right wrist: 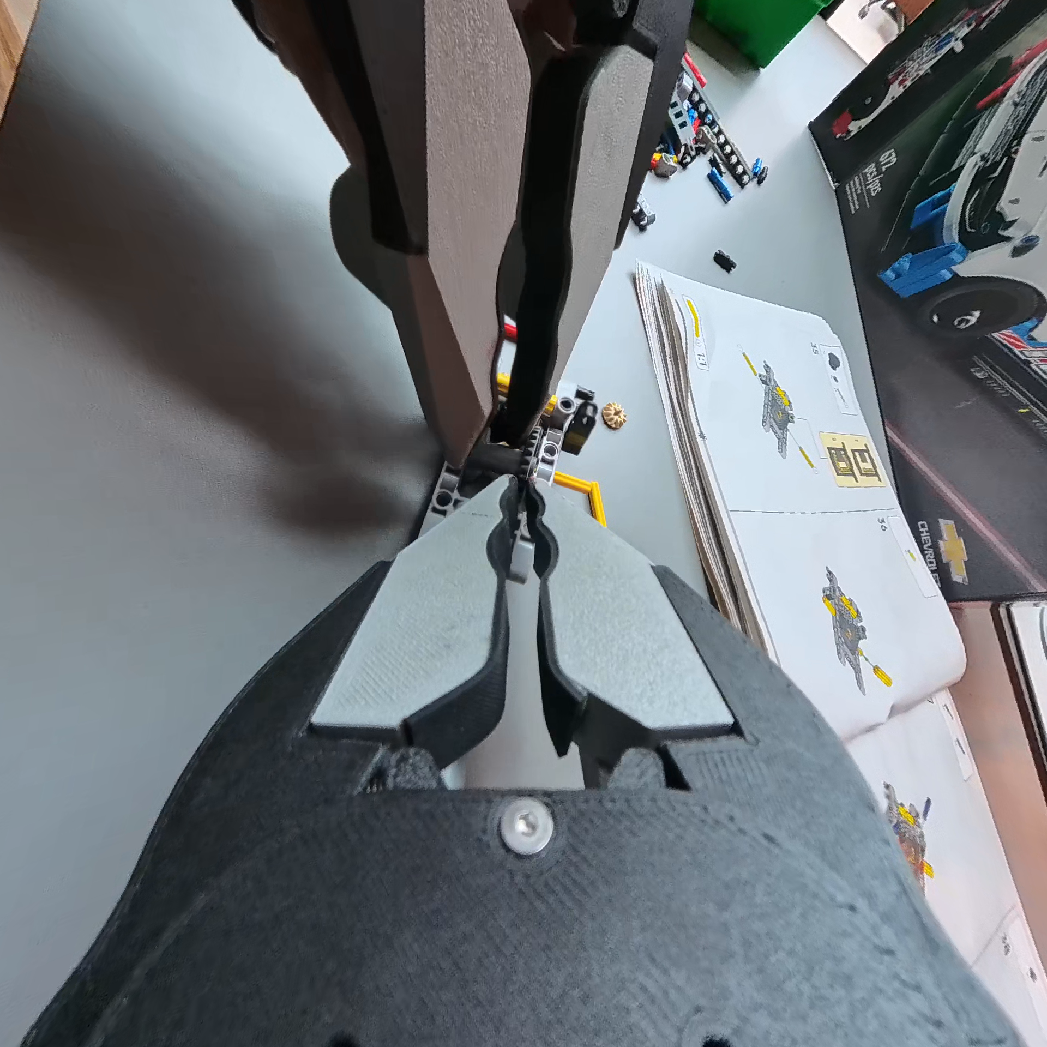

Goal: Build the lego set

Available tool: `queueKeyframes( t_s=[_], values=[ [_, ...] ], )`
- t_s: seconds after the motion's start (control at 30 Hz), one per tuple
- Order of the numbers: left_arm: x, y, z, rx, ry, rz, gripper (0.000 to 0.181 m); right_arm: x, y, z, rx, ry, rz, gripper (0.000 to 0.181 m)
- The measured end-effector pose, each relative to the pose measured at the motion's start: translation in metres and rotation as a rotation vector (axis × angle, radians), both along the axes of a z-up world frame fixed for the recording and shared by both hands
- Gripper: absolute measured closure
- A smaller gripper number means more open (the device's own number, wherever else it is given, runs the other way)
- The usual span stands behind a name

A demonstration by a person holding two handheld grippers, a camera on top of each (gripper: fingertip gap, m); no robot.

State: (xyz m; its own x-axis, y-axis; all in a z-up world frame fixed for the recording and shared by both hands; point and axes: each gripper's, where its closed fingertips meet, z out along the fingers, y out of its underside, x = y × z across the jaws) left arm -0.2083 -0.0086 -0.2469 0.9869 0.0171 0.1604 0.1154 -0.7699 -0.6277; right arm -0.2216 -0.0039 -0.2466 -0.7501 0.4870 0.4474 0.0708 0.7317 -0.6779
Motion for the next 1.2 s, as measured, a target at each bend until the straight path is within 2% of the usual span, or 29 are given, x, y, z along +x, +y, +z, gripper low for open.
queueKeyframes(
  t_s=[0.37, 0.57, 0.63, 0.77, 0.83, 0.87, 1.07, 1.2],
  values=[
    [-0.002, -0.003, -0.005, -0.034, -0.069, 0.067, 0.167, 0.001, -0.001, 0.000, -0.001, -0.012, -0.013, 0.181],
    [-0.005, -0.005, -0.005, -0.039, -0.066, 0.060, 0.173, 0.000, 0.000, -0.001, -0.001, -0.022, -0.017, 0.181],
    [-0.007, -0.007, 0.000, -0.036, -0.043, 0.043, 0.170, 0.000, 0.001, -0.001, 0.003, -0.018, -0.020, 0.181],
    [-0.028, -0.011, 0.020, -0.006, 0.153, -0.013, 0.158, -0.001, 0.002, -0.001, 0.009, -0.013, -0.023, 0.181],
    [-0.045, -0.012, 0.022, -0.008, 0.258, -0.052, 0.143, -0.002, 0.002, -0.001, 0.013, -0.010, -0.022, 0.181],
    [-0.051, -0.012, 0.018, -0.015, 0.284, -0.087, 0.142, -0.002, 0.002, -0.001, 0.016, -0.008, -0.022, 0.181],
    [-0.049, -0.018, -0.009, -0.073, 0.181, -0.365, 0.140, -0.003, 0.004, -0.002, 0.057, 0.012, -0.023, 0.181],
    [-0.054, -0.014, -0.006, -0.033, 0.144, -0.436, 0.136, -0.002, 0.004, -0.001, 0.083, 0.010, -0.012, 0.181]
  ],
)
